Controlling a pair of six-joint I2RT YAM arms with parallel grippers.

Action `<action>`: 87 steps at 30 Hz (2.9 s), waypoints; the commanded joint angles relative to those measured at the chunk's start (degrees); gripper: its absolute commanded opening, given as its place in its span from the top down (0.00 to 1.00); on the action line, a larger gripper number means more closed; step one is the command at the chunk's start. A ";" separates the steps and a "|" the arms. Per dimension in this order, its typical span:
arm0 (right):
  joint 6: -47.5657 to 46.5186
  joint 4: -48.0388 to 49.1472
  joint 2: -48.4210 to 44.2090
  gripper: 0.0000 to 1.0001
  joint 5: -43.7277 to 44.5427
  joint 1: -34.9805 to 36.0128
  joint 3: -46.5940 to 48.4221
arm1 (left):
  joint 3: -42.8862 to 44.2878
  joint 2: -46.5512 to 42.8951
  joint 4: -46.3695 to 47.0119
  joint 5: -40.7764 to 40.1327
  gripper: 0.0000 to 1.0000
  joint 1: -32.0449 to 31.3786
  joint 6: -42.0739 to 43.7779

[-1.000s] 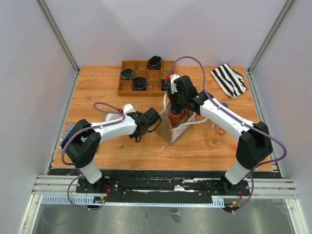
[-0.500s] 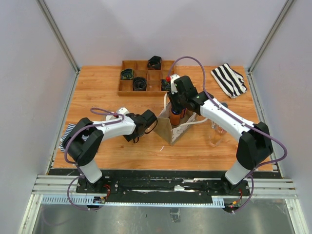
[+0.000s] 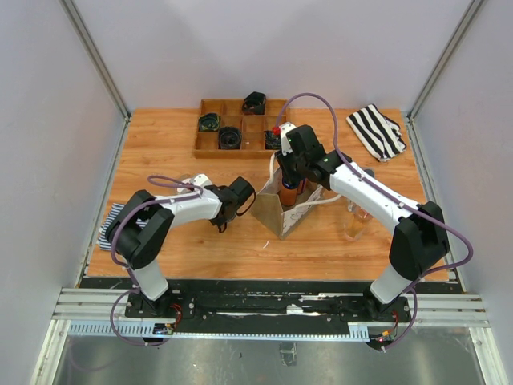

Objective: Take the personal care products out of the canvas bag

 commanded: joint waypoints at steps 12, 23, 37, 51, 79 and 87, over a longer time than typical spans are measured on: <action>-1.20 -2.06 -0.82 0.98 0.86 0.81 -0.80 | 5.70 -18.74 -15.82 -4.37 0.99 0.36 5.39; -0.43 -1.79 -1.18 0.98 -0.35 0.76 -0.82 | 8.61 -24.01 -16.74 -6.21 0.99 1.09 10.69; -1.71 -0.17 -9.84 0.99 -1.07 0.89 -3.35 | 19.36 -21.82 -17.04 -2.59 0.99 3.02 18.21; -5.01 -4.08 -20.50 0.99 12.02 0.83 10.29 | 14.03 -20.39 -11.27 6.07 0.99 5.55 21.05; -1.40 9.72 -2.00 0.99 8.41 -19.31 12.79 | 10.93 -24.08 -7.82 12.23 1.00 5.56 24.70; -1.18 9.57 -1.76 0.99 6.98 -20.31 8.81 | 14.88 -25.21 -10.61 14.94 0.99 5.56 25.83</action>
